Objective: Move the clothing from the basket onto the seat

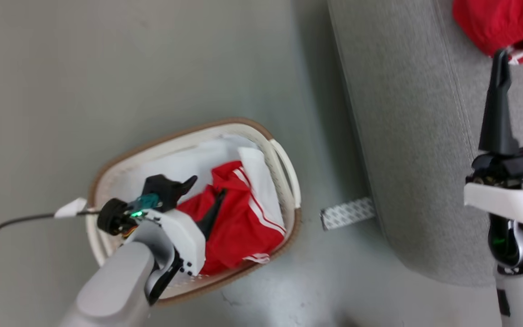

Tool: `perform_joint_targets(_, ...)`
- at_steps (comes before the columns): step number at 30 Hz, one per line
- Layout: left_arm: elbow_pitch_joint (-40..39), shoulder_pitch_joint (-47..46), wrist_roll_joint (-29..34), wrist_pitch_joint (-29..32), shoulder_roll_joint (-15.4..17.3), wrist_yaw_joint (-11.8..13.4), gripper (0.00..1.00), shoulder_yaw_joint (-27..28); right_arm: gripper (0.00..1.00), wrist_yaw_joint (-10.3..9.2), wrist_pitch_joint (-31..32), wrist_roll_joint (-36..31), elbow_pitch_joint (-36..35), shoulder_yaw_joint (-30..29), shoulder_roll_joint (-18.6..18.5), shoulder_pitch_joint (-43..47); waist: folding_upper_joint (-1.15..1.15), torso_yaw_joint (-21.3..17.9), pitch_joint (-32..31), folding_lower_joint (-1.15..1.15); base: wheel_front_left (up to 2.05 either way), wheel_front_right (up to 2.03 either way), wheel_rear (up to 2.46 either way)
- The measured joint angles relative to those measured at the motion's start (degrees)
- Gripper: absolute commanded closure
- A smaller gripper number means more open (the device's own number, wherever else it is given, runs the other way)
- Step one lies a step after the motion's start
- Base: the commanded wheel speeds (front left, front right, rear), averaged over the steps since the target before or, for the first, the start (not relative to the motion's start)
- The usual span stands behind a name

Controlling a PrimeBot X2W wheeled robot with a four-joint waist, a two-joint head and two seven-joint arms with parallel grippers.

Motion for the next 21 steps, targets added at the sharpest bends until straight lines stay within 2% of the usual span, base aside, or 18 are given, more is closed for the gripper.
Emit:
perform_joint_targets(14,10.0,-9.4,-12.5,13.8,4.2,0.0,0.00,-11.6,0.00,0.00,0.0,4.0,-3.2,1.2,0.0,-2.8,0.00,-8.1,9.9,0.00,0.00,0.00,0.00)
perform_joint_targets(21,11.8,-11.8,-16.0,19.7,4.2,0.0,0.00,-19.1,0.00,0.00,0.0,4.4,-3.2,0.5,0.0,-1.7,0.00,-9.1,12.1,0.00,0.00,0.00,0.00)
